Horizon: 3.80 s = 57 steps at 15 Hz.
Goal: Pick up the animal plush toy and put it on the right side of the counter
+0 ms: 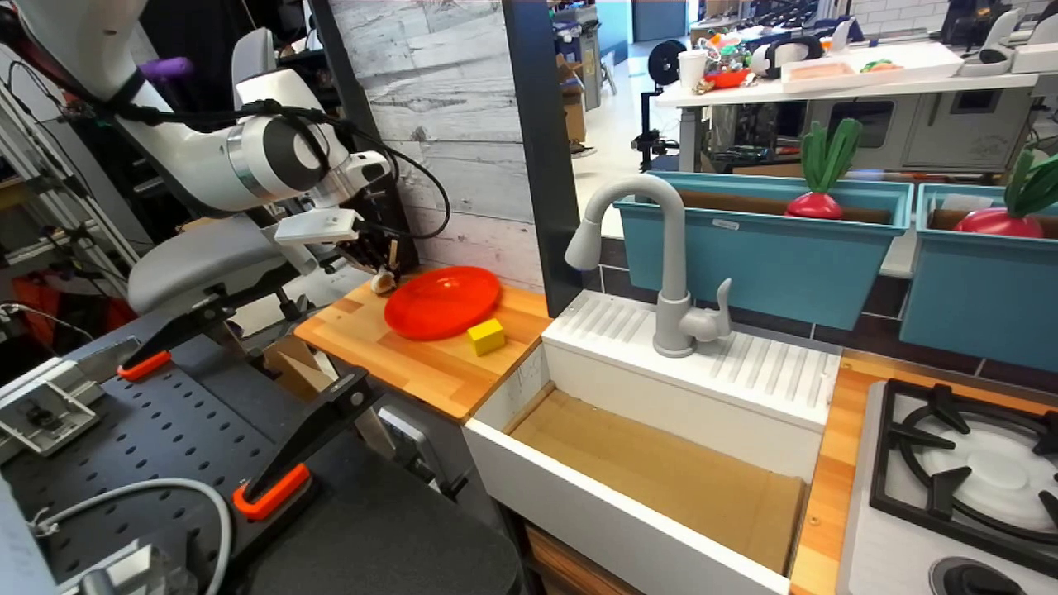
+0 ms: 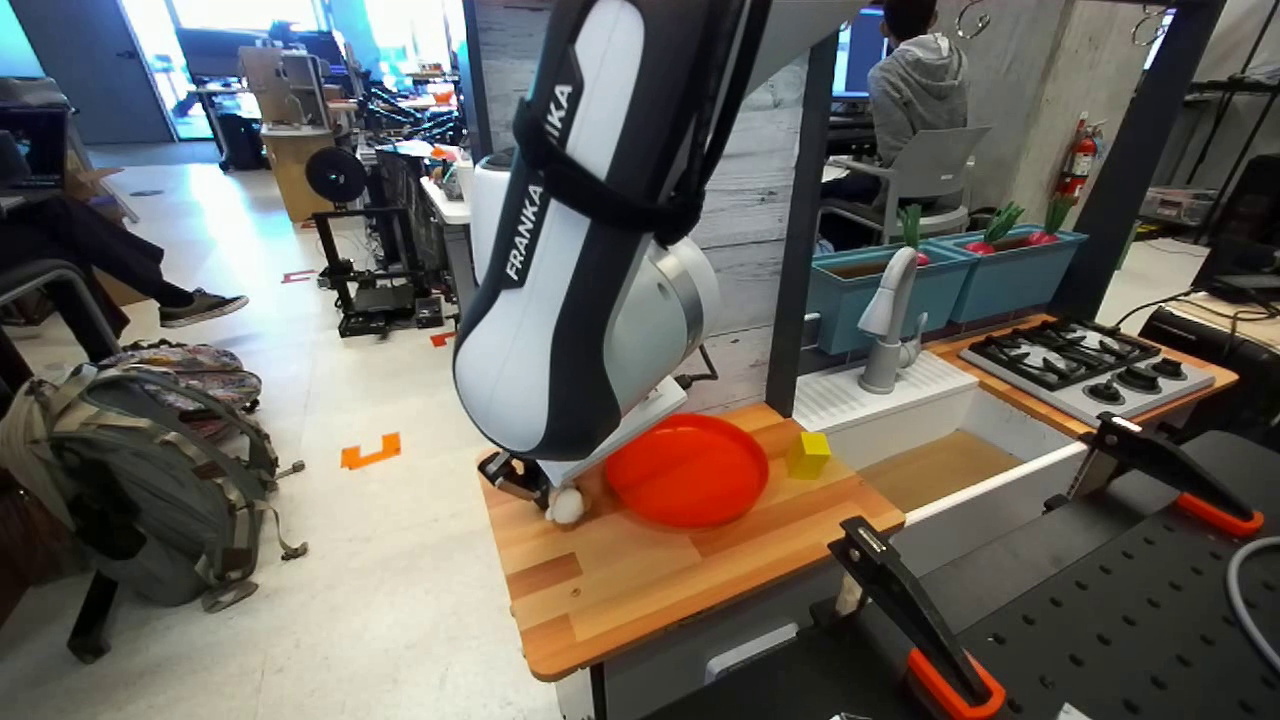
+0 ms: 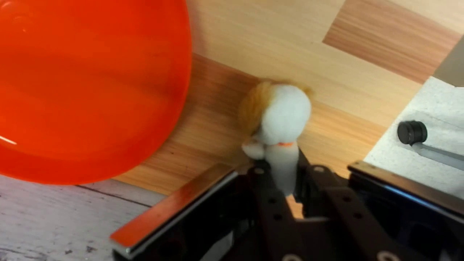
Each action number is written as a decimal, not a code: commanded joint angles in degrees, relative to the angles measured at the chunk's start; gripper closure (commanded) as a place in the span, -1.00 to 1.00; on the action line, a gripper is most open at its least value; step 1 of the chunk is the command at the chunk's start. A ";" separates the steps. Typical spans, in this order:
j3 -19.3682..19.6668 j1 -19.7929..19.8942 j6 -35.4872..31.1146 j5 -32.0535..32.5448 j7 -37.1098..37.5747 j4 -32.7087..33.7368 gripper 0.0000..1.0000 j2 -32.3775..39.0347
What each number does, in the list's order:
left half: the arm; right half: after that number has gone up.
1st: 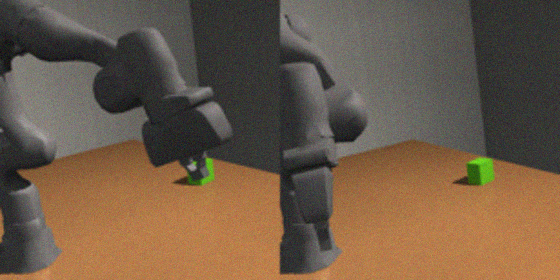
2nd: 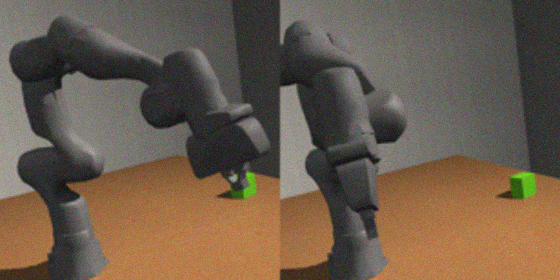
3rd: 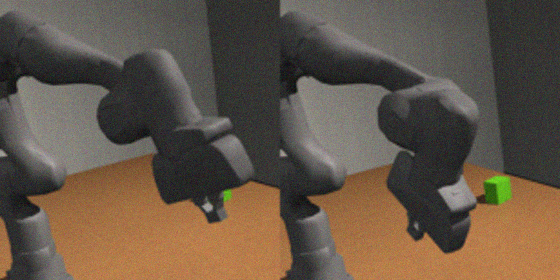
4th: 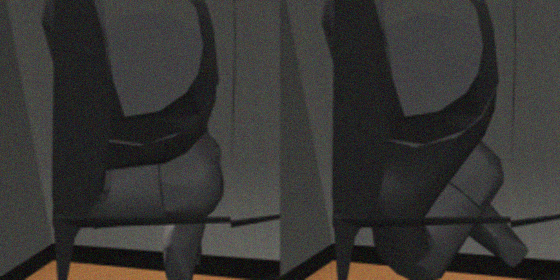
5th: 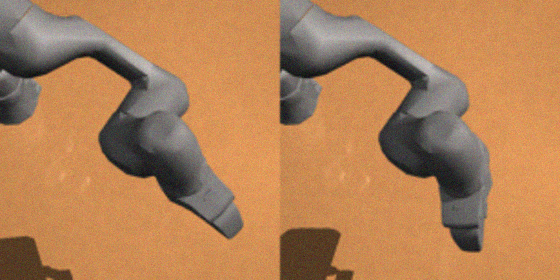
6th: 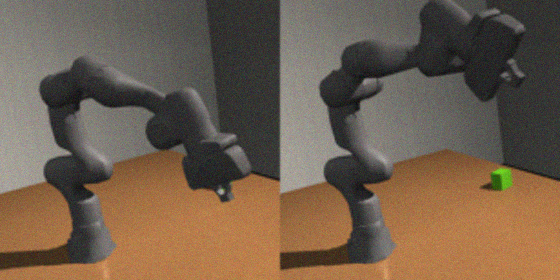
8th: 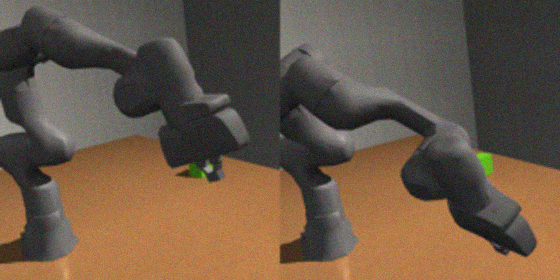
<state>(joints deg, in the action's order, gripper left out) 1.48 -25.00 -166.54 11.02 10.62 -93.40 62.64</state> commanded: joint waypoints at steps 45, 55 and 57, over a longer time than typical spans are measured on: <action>-8.66 32.38 -4.73 -8.33 -14.08 -26.71 -0.07 -11.77; -3.57 18.33 -4.65 -7.10 -9.23 -31.84 -1.00 -17.81; -0.93 13.22 -5.03 -6.67 -7.19 -33.62 -1.00 -20.27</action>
<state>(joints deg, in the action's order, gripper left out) -3.55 -4.79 -172.01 4.28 0.50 -123.17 47.50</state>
